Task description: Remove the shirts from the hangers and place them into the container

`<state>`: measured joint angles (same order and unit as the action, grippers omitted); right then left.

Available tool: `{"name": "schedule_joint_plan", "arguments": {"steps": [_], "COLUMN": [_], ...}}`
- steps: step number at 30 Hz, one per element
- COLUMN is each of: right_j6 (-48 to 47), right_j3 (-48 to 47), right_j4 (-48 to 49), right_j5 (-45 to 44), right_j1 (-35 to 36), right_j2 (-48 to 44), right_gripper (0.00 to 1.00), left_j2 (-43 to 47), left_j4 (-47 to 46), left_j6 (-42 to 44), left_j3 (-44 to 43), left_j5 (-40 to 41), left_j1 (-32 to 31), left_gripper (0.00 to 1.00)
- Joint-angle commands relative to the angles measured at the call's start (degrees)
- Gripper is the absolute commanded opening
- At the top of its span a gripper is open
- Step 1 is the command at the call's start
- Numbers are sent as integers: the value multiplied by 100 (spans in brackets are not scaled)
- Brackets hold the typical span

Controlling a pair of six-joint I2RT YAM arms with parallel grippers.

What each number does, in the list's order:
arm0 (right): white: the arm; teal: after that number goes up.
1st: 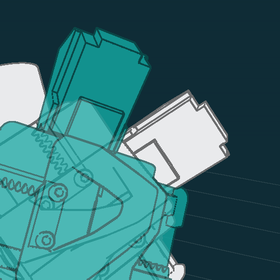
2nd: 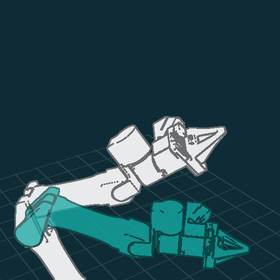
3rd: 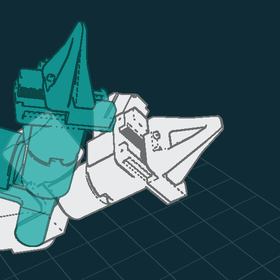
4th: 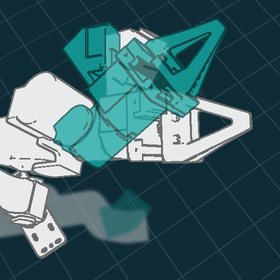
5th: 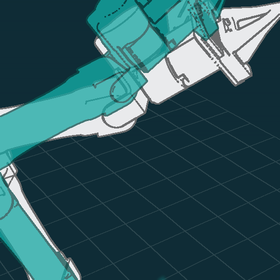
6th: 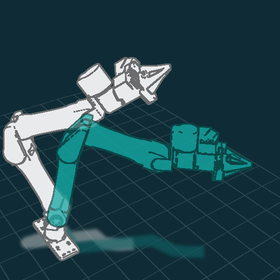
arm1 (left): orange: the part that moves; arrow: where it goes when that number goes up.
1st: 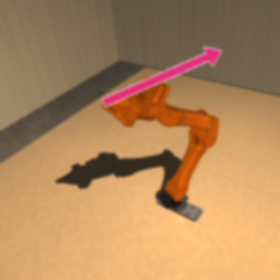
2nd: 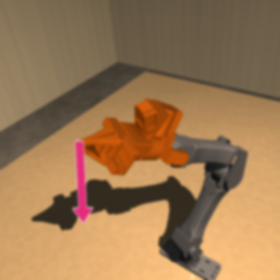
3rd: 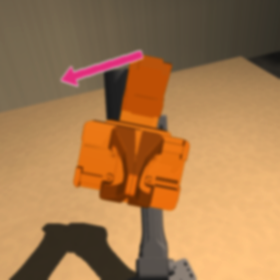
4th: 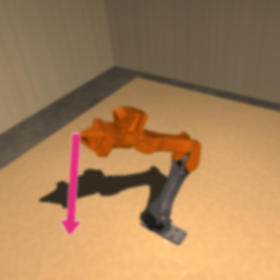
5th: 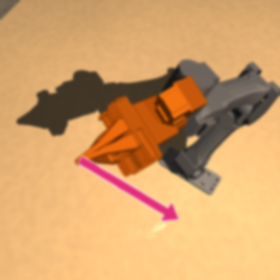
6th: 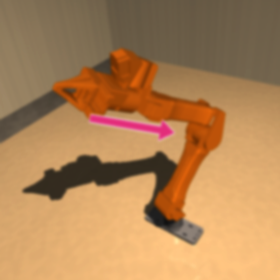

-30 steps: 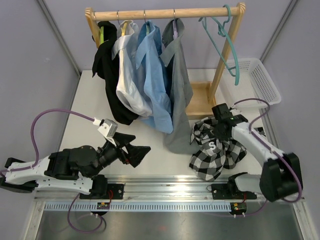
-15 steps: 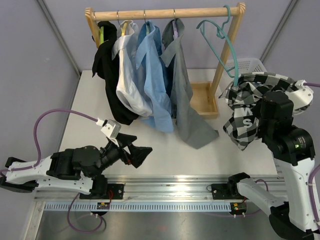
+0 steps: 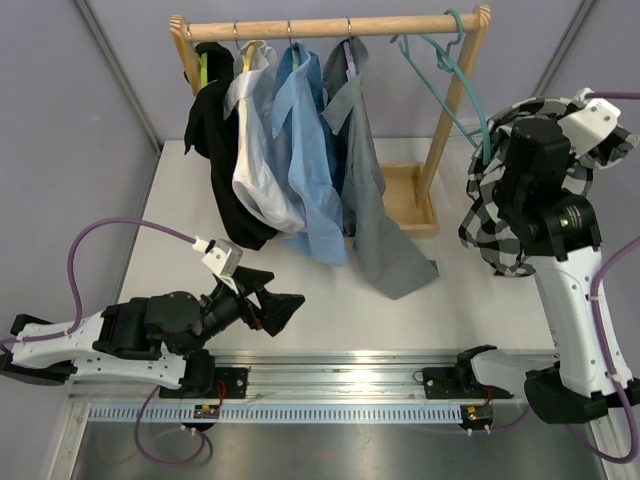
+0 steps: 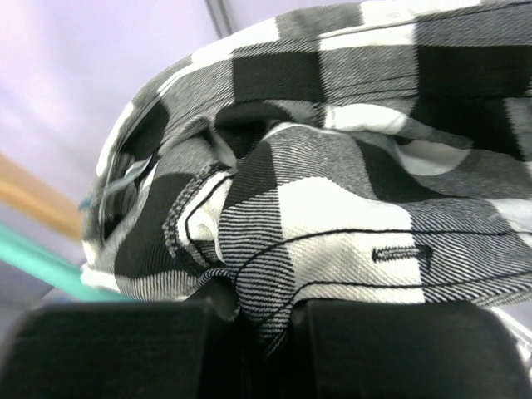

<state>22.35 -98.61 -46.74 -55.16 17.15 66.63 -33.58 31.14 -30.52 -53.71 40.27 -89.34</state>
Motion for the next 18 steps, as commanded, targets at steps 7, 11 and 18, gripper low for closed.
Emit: {"name": "schedule_joint_plan", "arguments": {"steps": [7, 11, 18], "right_j6": [-381, -144, 41], "right_j3": [-1257, -1880, -1951], "right_j4": [1150, 782, 1017], "right_j5": [169, 417, 953], "right_j1": [-1370, -2204, -2812], "right_j2": [1071, 1589, 2054], "right_gripper": [0, 0, 0], "left_j2": [133, 185, 142], "left_j4": [-108, -134, -231], "left_j6": [-85, -7, 161], "left_j3": [1, 71, 45], "left_j5": [-28, -11, -10], "left_j1": [-31, -31, -31], "left_gripper": [96, 97, 98]}}
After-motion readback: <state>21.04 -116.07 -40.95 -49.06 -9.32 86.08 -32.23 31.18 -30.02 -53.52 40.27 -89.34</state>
